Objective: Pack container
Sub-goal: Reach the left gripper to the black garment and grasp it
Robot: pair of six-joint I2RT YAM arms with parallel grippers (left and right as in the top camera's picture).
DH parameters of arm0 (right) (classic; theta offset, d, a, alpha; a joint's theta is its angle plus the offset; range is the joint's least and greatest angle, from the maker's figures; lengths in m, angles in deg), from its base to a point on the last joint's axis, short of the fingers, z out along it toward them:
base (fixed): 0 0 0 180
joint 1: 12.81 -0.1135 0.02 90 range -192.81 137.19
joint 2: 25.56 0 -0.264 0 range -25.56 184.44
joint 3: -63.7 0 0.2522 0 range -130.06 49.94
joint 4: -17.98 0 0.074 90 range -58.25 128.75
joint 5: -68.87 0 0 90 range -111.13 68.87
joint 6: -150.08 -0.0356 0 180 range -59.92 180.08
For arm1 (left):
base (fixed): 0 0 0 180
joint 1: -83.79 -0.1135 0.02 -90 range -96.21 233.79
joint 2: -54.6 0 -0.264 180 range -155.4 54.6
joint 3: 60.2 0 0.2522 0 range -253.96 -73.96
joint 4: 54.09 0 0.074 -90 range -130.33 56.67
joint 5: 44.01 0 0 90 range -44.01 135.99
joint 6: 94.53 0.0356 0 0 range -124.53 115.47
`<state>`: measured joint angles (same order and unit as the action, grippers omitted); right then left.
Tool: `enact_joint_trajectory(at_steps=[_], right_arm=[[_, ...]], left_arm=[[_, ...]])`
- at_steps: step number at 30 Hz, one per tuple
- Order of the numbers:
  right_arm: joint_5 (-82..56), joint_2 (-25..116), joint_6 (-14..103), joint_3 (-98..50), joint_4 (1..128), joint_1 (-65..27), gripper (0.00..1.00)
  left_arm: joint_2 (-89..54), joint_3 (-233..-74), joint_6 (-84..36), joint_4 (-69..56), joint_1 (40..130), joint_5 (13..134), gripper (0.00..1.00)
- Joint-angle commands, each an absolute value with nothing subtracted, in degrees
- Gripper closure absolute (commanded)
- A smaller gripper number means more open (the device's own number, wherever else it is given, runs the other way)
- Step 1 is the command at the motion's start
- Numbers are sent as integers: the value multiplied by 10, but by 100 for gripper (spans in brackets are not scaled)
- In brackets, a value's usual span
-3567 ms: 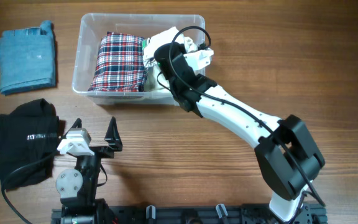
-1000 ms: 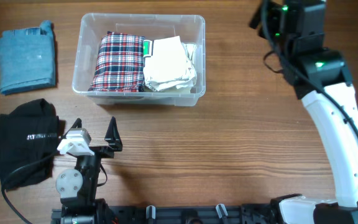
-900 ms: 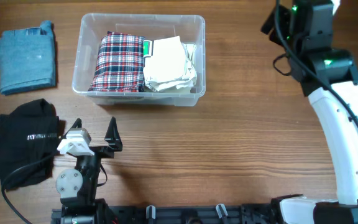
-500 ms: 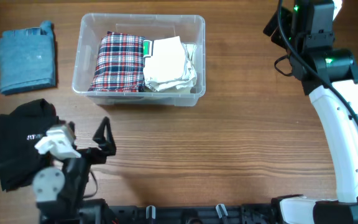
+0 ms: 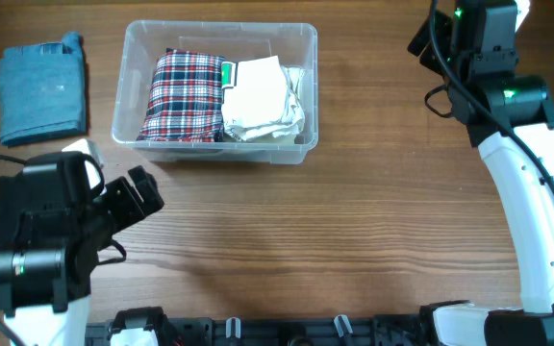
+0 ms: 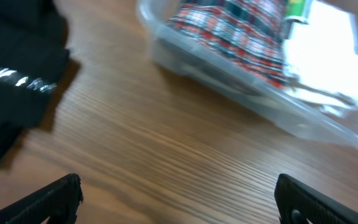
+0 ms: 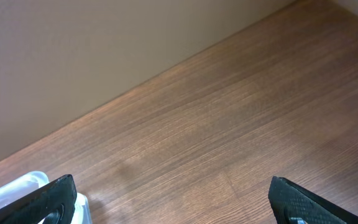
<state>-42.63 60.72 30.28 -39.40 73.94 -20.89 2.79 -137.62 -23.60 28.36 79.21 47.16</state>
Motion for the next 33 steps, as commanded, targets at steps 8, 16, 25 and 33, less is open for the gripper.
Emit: enact_joint_trajectory(at_steps=[8,16,25,33], right_arm=[[-436,612,297,-392,738,-210,0],[-436,612,297,-392,738,-210,0],[-436,612,297,-392,738,-210,0],[-436,612,297,-392,738,-210,0]], left_arm=[[-245,-1386,-238,276,791,111,0],[-289,-1384,-244,235,685,248,0],[-357,-1348,-182,153,635,234,0],[-461,-1348,-110,49,618,213,0]])
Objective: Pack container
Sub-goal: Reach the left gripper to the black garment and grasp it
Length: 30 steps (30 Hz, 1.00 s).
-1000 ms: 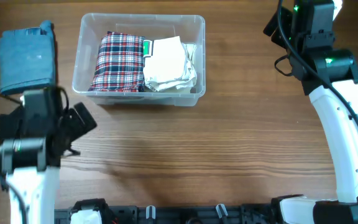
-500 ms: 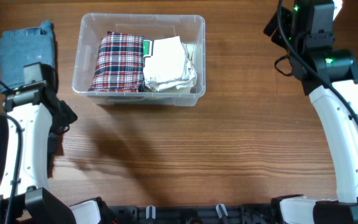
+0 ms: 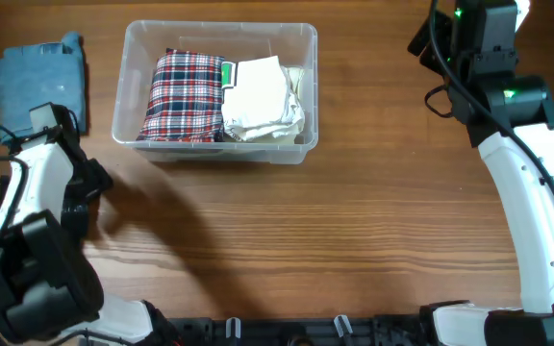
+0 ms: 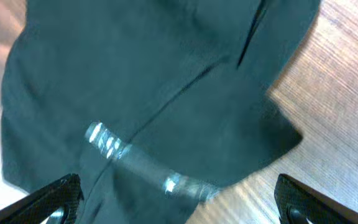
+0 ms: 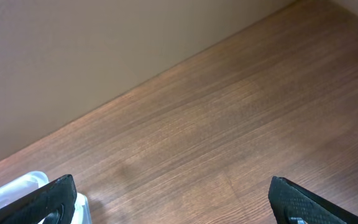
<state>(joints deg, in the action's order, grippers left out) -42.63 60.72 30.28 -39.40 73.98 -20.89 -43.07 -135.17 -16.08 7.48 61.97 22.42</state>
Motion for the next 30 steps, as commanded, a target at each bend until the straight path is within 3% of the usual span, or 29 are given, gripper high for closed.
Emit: enact_joint_trajectory(at_steps=[1,7,10,12,14,15,17,23,26,30], right_arm=[[-436,612,297,-392,738,-210,0],[-436,612,297,-392,738,-210,0],[-436,612,297,-392,738,-210,0],[-436,612,297,-392,738,-210,0],[-436,612,297,-392,738,-210,0],[-436,612,297,-392,738,-210,0],[-436,612,297,-392,738,-210,0],[-436,612,297,-392,738,-210,0],[-436,612,297,-392,739,-210,0],[-436,612,297,-392,738,-210,0]], left_arm=[[-476,-1348,-91,37,618,212,0],[-542,-1348,-2,-7,617,212,0],[-545,-1348,-2,-18,617,150,0],[-545,-1348,-3,-18,617,131,19],[-545,-1348,-3,-24,617,129,62],[-544,-1351,-4,-24,617,129,77],[-544,-1351,-13,-24,618,129,94],[-542,-1463,-122,106,618,131,96],[-541,-1624,-188,262,618,179,96],[-541,-1801,-188,406,618,246,96]])
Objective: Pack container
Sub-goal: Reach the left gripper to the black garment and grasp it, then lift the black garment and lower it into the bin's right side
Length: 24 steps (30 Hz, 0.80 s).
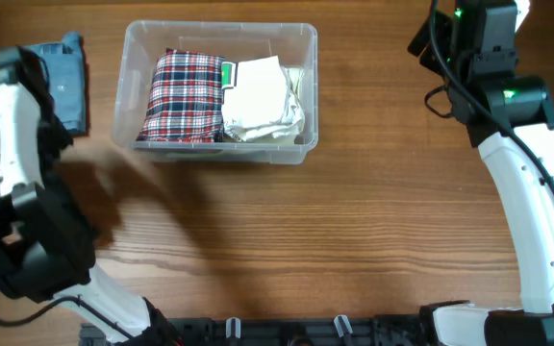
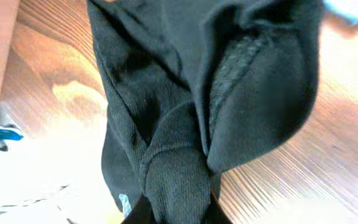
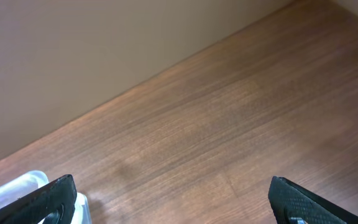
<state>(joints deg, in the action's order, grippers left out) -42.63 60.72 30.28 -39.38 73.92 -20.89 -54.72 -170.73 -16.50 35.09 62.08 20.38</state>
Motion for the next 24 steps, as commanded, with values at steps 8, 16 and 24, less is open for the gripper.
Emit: enact_joint_trajectory(at_steps=[8,16,24], right_arm=[[-436,612,297,-392,738,-210,0],[-436,612,297,-392,738,-210,0],[-436,612,297,-392,739,-210,0]], left_arm=[[-497,-1998,-118,537,618,459,96],[-428,-2010,121,511,624,875,96],[-486,-2010,23,273,819,1024,96]])
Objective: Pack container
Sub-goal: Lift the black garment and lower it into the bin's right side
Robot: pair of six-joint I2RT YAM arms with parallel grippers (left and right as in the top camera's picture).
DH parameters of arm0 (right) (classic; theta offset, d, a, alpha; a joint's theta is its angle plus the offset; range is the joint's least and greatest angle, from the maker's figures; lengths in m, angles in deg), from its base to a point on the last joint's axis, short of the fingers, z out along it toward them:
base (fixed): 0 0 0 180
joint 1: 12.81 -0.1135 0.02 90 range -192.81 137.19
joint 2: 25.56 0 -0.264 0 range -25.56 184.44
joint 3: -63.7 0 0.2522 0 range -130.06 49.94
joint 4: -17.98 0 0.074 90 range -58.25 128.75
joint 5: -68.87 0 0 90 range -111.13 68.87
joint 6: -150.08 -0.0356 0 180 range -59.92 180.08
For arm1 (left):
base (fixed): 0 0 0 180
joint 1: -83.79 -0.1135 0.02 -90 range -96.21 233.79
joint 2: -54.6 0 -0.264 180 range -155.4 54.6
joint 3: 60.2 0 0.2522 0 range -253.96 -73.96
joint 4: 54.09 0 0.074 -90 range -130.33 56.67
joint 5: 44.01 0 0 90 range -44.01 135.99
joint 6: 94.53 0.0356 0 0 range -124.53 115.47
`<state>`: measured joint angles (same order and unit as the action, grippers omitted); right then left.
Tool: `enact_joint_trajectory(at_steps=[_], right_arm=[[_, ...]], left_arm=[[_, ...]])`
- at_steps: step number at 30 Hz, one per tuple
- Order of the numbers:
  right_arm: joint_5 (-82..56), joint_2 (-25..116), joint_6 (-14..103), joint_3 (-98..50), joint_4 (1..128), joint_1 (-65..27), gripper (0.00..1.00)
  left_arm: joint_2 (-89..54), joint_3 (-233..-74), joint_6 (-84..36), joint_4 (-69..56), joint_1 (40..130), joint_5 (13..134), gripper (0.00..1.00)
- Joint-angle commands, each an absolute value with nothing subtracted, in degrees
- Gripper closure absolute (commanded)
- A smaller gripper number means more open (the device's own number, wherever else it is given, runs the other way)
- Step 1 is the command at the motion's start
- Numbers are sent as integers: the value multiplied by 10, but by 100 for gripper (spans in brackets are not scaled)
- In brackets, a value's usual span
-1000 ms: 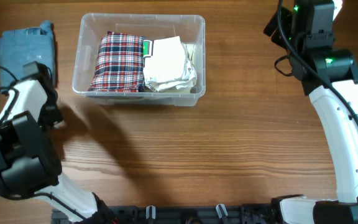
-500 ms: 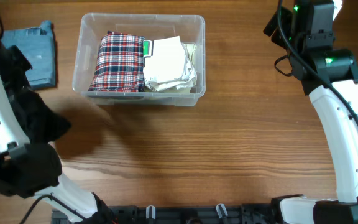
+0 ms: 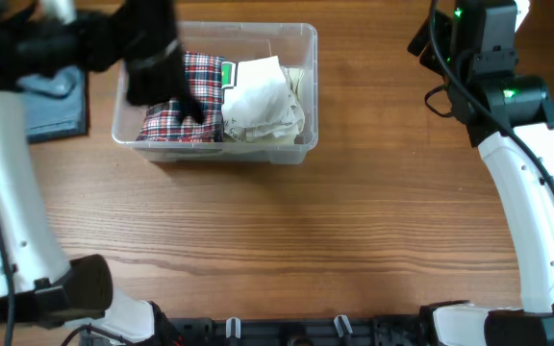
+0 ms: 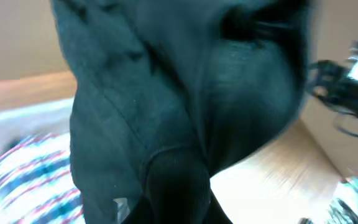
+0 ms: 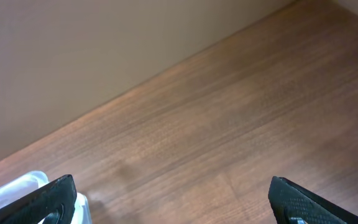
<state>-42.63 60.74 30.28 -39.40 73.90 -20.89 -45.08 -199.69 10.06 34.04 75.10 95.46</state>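
Note:
A clear plastic container (image 3: 294,154) stands at the back of the table. In it lie a folded plaid cloth (image 3: 173,120) on the left and a white cloth (image 3: 263,96) on the right. My left gripper (image 4: 176,208) is shut on a black garment (image 3: 157,62), which hangs above the container's left end and over the plaid cloth (image 4: 23,168). The garment (image 4: 179,93) fills most of the left wrist view and hides the fingers. My right gripper (image 5: 173,199) is open and holds nothing, high at the back right.
A folded blue cloth (image 3: 51,108) lies on the table left of the container. The right arm (image 3: 537,183) stands along the right side. A wall borders the table's far edge (image 5: 135,87).
My left gripper, shut on the black garment, was at the far left by the blue cloth. It now holds the garment above the container's left end. The right arm has not moved.
First my left gripper was open low at the front left, the black garment beside it. Then it hung open right over the garment. Then it was shut on the garment, lifted at the far left. Now the garment hangs over the container.

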Motion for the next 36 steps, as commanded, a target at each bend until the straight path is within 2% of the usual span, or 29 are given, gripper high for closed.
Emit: enact_joint_trajectory(at_steps=[1,4,7,14,19,24,29,36], right_arm=[[-436,612,297,-392,738,-210,0],[-436,612,297,-392,738,-210,0],[-436,612,297,-392,738,-210,0],[-436,612,297,-392,738,-210,0],[-436,612,297,-392,738,-210,0],[-436,612,297,-392,738,-210,0],[-436,612,297,-392,739,-210,0],[-436,612,297,-392,738,-210,0]], left_arm=[[-498,-2010,0,250,837,1026,96],[-554,-2010,-129,177,895,1026,96],[-588,-2009,-202,166,904,1026,96],[-645,-2009,-235,169,936,1040,96],[-648,-2009,-265,174,943,1111,96],[-648,-2009,-310,176,942,1111,96],[-660,-2009,-303,221,942,1100,96],[-718,-2007,-290,210,940,1076,96]])
